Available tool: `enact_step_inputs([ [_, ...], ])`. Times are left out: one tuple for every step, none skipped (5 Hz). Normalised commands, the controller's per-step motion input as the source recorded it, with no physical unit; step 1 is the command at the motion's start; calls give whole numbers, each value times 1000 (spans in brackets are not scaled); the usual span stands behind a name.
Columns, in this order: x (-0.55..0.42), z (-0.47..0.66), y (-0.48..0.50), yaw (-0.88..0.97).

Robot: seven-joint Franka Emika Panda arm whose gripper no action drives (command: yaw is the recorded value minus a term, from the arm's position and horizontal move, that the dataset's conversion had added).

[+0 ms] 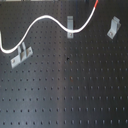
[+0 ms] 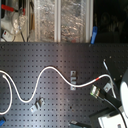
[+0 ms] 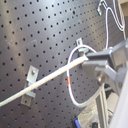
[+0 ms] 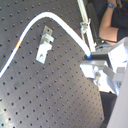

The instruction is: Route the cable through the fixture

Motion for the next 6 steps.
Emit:
enact_step_inputs([
  [80,250,-485,-246],
  [-88,244,-521,-331],
  [-205,310,-402,-423],
  [90,421,-120,-374],
  [434,174,258,-77],
  [82,-302,73,6],
])
